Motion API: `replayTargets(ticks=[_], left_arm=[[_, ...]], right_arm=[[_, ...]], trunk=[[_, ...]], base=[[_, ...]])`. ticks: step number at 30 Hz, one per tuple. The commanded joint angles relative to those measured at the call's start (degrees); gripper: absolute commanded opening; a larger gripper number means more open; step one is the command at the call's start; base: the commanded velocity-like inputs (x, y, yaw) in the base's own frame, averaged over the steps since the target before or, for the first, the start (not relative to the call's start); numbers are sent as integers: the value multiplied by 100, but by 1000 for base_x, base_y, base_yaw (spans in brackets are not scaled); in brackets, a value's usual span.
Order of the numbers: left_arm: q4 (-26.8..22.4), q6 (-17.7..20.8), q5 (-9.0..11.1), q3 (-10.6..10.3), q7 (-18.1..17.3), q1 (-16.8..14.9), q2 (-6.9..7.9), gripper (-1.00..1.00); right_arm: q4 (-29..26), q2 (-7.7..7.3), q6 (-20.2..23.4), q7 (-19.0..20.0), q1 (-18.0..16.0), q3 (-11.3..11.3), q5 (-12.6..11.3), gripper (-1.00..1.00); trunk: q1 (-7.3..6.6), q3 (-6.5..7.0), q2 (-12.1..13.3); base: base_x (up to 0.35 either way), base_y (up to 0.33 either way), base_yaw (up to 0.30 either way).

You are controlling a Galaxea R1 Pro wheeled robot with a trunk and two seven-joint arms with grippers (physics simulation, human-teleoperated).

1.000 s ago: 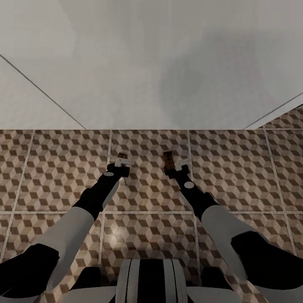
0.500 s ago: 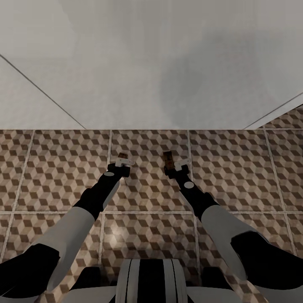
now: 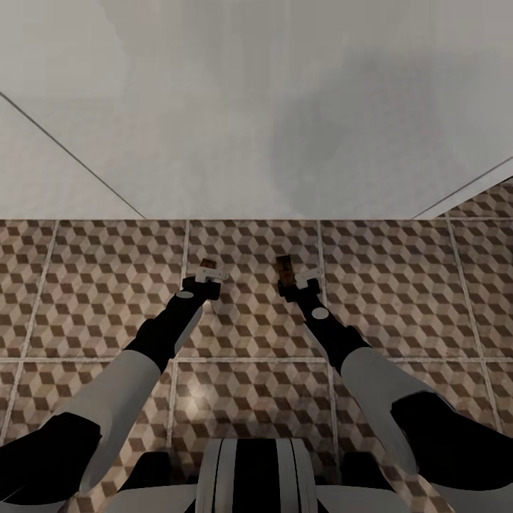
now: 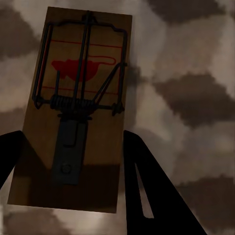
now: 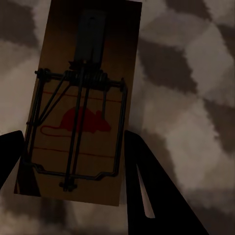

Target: Take the four mousetraps from the cabinet in the bathroom and place them on the bathroom floor. Make sure all four end up on the same floor surface, and ensure that at least two of them are either under or directly next to the same bathroom sink.

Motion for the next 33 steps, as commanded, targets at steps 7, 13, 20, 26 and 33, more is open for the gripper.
replayTargets(ticks=[7, 13, 20, 26, 33], left_arm=[[-9, 30, 29, -28, 54, -2, 5, -100], [-13, 30, 29, -28, 54, -2, 5, -100], [-39, 30, 24, -28, 54, -2, 5, -100], [-290, 36, 21, -28, 49, -2, 5, -100], [-667, 82, 22, -26, 60, -2, -29, -100]], right_arm=[[7, -1, -20, -38, -4, 26, 40, -100], [7, -3, -14, -38, -4, 26, 40, -100], [7, 4, 6, -38, -4, 18, 41, -100], [-12, 100, 129, -58, -4, 18, 67, -100], [-104, 142, 650, -72, -30, 17, 138, -100]], trunk=[[-1, -2, -1], [-1, -2, -1], [-1, -2, -1], [-1, -2, -1], [-1, -2, -1]], base=[[0, 0, 0], [0, 0, 0], [0, 0, 0], [0, 0, 0], [0, 0, 0]])
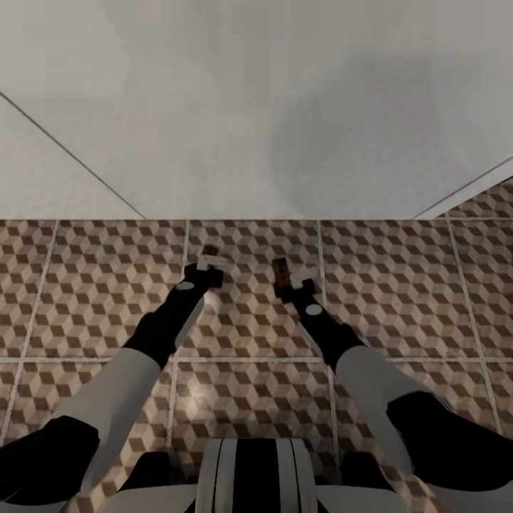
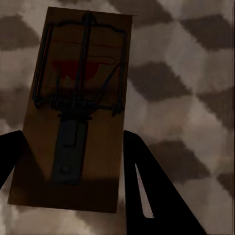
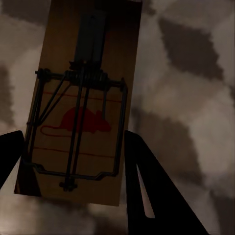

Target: Take the four mousetraps from the cabinet in the bathroom and place them on the bathroom floor. Make sure all four end up on the same floor surface, and ensure that at least two of them are either under or directly next to the same bathroom sink.

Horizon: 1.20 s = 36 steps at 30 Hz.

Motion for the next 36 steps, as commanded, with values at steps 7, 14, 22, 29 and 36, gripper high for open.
replayTargets(ticks=[7, 14, 22, 29, 36], left_arm=[[23, 445, 43, 7, 49, -11, -96, -100], [571, 788, 37, 14, 51, -45, -105, -100], [908, 831, 31, 26, 75, -87, -84, -100], [1192, 866, 27, 38, 103, -519, -47, -100], [1554, 1023, 27, 45, 115, -1008, 20, -100]], right_arm=[[-4, 3, 117, -37, -145, 24, 51, -100], [-5, -4, 238, -44, -195, 22, 51, -100], [-5, 0, 477, -45, -370, 16, 47, -100], [-5, 3, 683, -45, -539, 15, 47, -100], [-5, 10, 988, -50, -715, 15, 47, -100]], trunk=[[-1, -3, -1], [-1, -3, -1], [-1, -3, -1], [-1, -3, -1], [-1, -3, -1]], base=[[0, 0, 0], [0, 0, 0], [0, 0, 0], [0, 0, 0], [0, 0, 0]])
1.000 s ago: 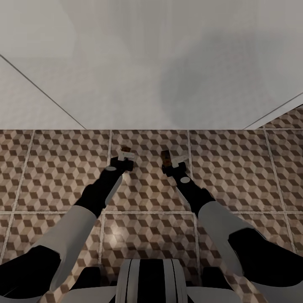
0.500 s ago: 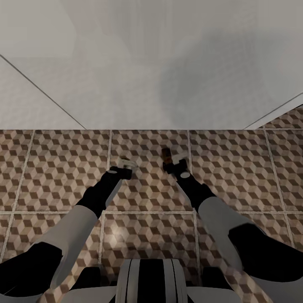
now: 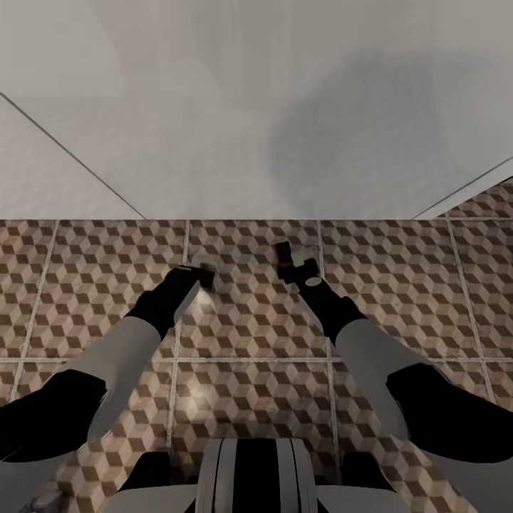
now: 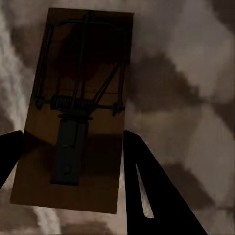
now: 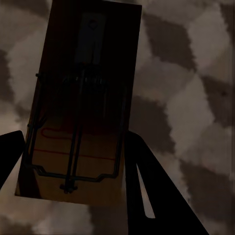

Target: Take the four mousetraps from the cabinet in the bathroom and place them on the bathroom floor. Make sure all four end up on the same floor surface, and ensure that at least two of them are either under or directly next to the same bathroom sink.

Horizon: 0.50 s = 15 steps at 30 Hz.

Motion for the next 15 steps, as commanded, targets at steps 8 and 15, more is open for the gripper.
replayTargets(ticks=[8, 15], left_arm=[[321, 55, 17, -30, 52, -296, 213, -100], [340, -110, 16, -30, 47, -311, 271, -100]], right_arm=[[-9, 16, 342, -31, -232, 31, 39, -100], [-9, 17, 374, -31, -255, 31, 39, -100]], trunk=[[0, -3, -1], [0, -3, -1]], base=[[0, 0, 0], [0, 0, 0]])
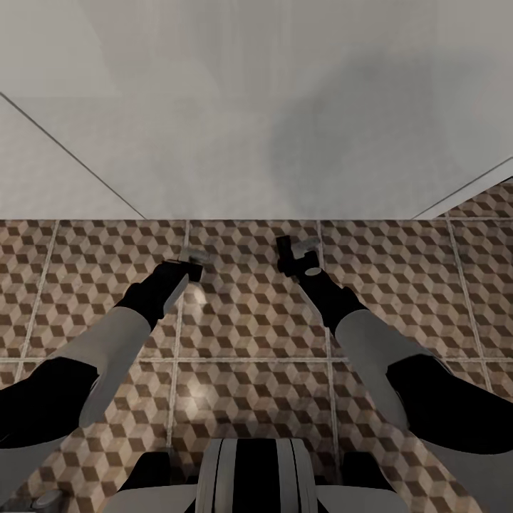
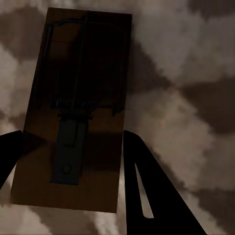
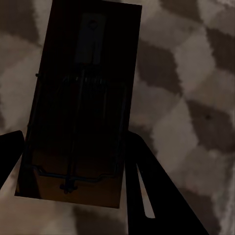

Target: Take the four mousetraps from the cabinet in the bathroom and place them on the bathroom floor. Make sure all four end up on the same floor surface, and ensure that at least two of them are either under or directly next to the same bathroom sink.

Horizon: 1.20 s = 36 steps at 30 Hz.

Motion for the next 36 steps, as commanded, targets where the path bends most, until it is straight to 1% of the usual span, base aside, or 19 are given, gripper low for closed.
replayTargets(ticks=[1, 32, 34, 36], left_arm=[[2, 18, 30, -40, 49, -3, 7, -100], [-174, -11, 21, -23, 49, -8, -14, -100], [-172, -34, 21, -23, 49, -6, -14, -100], [-166, -138, 19, -23, 49, -5, -15, -100]], right_arm=[[-9, -2, 48, -22, -4, 29, 39, -100], [53, 24, 21, -22, -8, 35, 22, -100], [54, 24, 18, -22, -10, 36, 22, -100], [53, 24, 13, -21, -8, 37, 22, -100]], trunk=[[-1, -3, -1], [-1, -3, -1], [-1, -3, -1], [-1, -3, -1]], base=[[0, 0, 0], [0, 0, 0], [0, 0, 0], [0, 0, 0]])
